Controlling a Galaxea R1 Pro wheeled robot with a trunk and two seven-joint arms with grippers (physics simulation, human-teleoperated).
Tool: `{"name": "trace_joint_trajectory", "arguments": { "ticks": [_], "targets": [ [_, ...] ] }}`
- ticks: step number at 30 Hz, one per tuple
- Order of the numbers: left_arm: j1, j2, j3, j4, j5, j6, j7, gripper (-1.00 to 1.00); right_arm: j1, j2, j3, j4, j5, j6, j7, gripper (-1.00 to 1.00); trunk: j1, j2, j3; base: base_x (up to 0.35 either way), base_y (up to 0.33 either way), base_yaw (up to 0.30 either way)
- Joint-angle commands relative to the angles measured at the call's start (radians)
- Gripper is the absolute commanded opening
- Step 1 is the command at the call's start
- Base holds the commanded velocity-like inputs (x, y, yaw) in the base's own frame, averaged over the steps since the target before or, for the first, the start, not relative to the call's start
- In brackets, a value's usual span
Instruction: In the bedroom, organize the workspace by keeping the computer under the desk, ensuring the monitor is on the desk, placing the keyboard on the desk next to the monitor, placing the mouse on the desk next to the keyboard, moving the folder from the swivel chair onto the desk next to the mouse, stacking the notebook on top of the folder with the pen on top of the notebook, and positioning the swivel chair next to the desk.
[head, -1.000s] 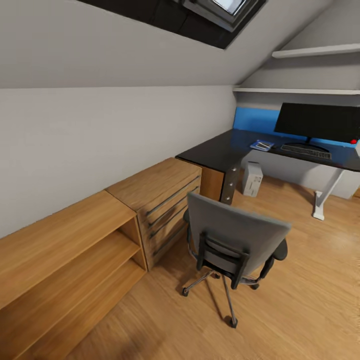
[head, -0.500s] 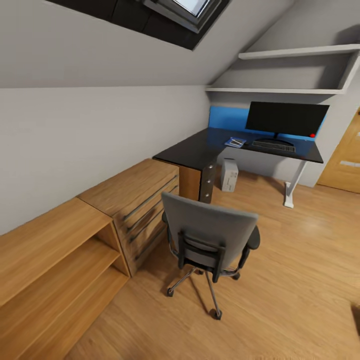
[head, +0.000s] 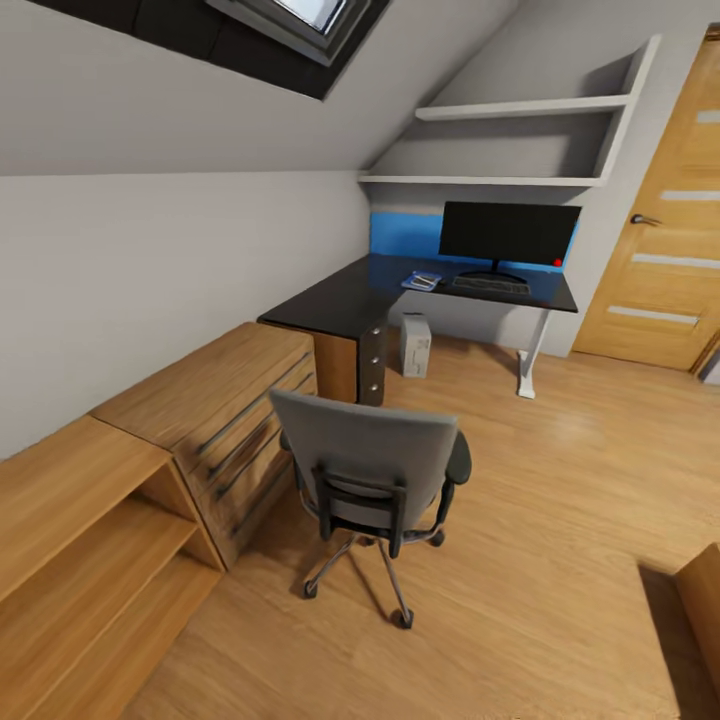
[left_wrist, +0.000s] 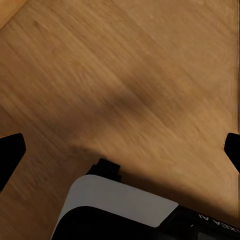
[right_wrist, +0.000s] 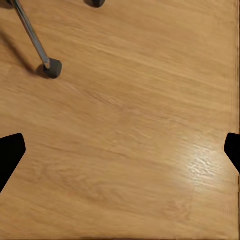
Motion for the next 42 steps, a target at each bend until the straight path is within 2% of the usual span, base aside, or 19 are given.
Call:
{"name": "trace_joint_trajectory", "arguments": {
  "ticks": [1,22,42],
  "targets": [
    [-0.001,0.001,-0.009,-0.001,0.008,-0.004,0.007,1.00,0.000,0.000,0.008,-0.002,0.000,0.000,-0.009,1.00,0.000,-0.001,-0.001,0.000,0.000,-0.293],
    [-0.001,0.002,-0.009,-0.001,0.008,-0.004,0.007,1.00,0.000,0.000,0.008,-0.002,0.000,0.000,-0.009,1.00,0.000,-0.001,-0.001,0.000,0.000,-0.275],
    [-0.001,0.002,-0.009,-0.001,0.009,-0.004,0.007,1.00,0.002,-0.006,0.007,-0.001,0.003,0.004,-0.008,1.00,0.000,-0.001,-0.001,0.000,0.000,-0.018]
  ]
}}
